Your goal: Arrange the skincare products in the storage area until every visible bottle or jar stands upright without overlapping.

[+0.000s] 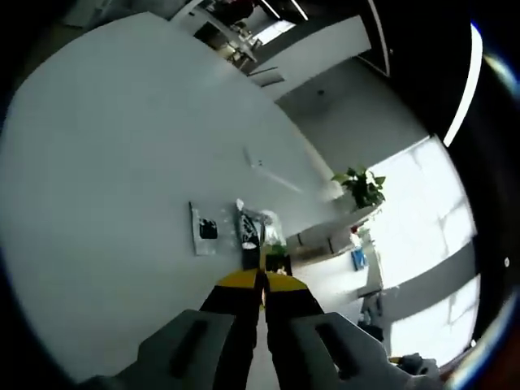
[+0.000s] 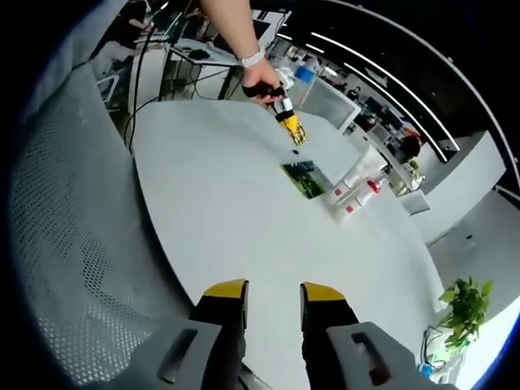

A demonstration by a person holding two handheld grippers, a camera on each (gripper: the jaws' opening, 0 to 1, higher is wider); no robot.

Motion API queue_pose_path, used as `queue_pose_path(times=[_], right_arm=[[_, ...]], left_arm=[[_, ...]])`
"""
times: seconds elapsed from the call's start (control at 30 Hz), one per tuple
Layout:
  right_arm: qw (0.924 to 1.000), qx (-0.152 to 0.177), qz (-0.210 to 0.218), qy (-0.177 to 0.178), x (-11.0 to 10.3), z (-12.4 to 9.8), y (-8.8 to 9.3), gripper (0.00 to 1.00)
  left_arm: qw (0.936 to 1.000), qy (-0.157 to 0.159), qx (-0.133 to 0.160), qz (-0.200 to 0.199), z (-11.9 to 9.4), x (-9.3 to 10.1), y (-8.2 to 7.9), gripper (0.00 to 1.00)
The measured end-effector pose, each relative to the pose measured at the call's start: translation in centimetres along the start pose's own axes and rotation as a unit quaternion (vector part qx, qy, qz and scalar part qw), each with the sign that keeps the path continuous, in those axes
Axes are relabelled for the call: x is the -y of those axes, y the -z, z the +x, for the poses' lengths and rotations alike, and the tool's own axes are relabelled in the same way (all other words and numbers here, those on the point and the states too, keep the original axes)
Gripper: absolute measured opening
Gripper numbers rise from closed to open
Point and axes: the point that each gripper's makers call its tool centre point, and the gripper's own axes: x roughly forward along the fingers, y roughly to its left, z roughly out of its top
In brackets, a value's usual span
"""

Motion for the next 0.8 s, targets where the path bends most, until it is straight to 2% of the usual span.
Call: queue_pose_path(times=[0.3, 0.47, 0.73, 0.8], right_arm=[[1.0000, -0.005, 0.001, -0.002, -0.1, 0.1, 0.2, 0.20], [1.0000, -0.007, 0.001, -0.005, -0.2, 0.2, 0.3, 0.19], [0.9999, -0.010, 0.000, -0.009, -0.4, 0.3, 0.4, 0.19], [0.9999, -0.013, 0.000, -0.010, -0.4, 0.3, 0.5, 0.19]], left_arm=[[0.9983, -0.006, -0.054, -0.020, 1.1, -1.1, 2.1, 0.00], [0.9958, -0.011, -0.084, -0.036, 1.4, -1.9, 3.2, 0.00], [0.9922, -0.023, -0.109, -0.056, 2.1, -2.4, 4.4, 0.00], [0.9893, -0.032, -0.130, -0.059, 2.1, -2.8, 5.1, 0.00]])
